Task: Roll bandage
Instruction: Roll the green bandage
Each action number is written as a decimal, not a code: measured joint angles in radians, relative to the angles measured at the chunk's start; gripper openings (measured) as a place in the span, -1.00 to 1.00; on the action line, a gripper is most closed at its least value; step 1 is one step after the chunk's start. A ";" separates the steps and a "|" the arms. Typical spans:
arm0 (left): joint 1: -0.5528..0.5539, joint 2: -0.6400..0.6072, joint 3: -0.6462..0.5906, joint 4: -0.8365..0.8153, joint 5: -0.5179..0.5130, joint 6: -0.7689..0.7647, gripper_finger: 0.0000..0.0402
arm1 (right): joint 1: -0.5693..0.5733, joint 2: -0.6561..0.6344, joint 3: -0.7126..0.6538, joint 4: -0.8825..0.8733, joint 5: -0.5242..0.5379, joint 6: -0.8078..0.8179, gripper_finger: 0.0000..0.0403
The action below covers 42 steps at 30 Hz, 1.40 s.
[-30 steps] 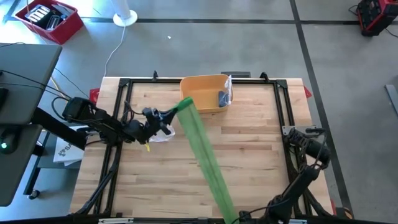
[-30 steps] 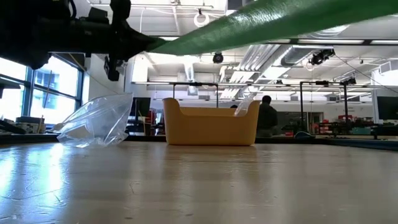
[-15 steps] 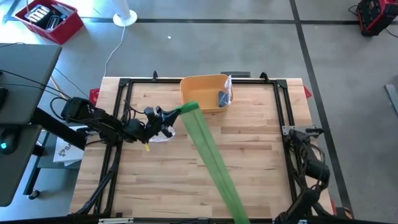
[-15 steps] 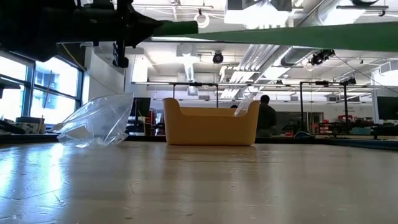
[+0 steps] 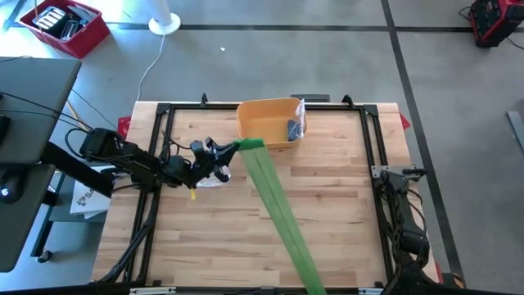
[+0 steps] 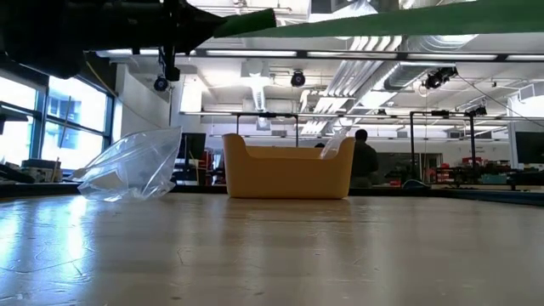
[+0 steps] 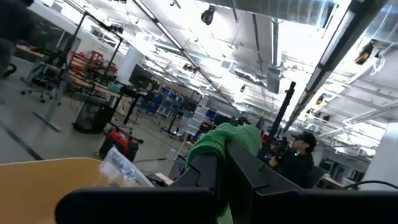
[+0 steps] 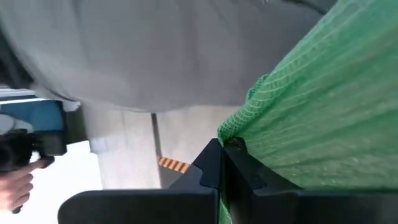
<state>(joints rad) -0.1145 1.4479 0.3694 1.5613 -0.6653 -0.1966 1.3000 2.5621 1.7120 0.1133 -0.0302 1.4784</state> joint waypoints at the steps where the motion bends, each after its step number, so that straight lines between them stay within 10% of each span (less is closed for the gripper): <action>1: 0.000 0.000 0.004 -0.002 0.002 0.004 -0.98 | 0.005 0.010 0.010 -0.003 -0.001 0.012 -1.00; 16: 0.001 -0.002 0.074 -0.009 0.072 0.000 -0.98 | 0.047 0.050 0.042 -0.052 -0.007 0.106 -1.00; 27: -0.096 0.016 0.082 -0.085 0.048 0.228 -0.98 | -0.104 -0.148 0.044 -0.452 0.094 -0.221 -1.00; 42: -0.230 0.111 0.081 -0.098 -0.014 0.434 -0.98 | -0.367 -0.512 0.041 -1.014 0.565 -0.700 -1.00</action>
<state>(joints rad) -0.3447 1.5589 0.4503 1.4629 -0.6794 0.2373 0.9326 2.0496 1.7527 -0.9009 0.5349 0.7780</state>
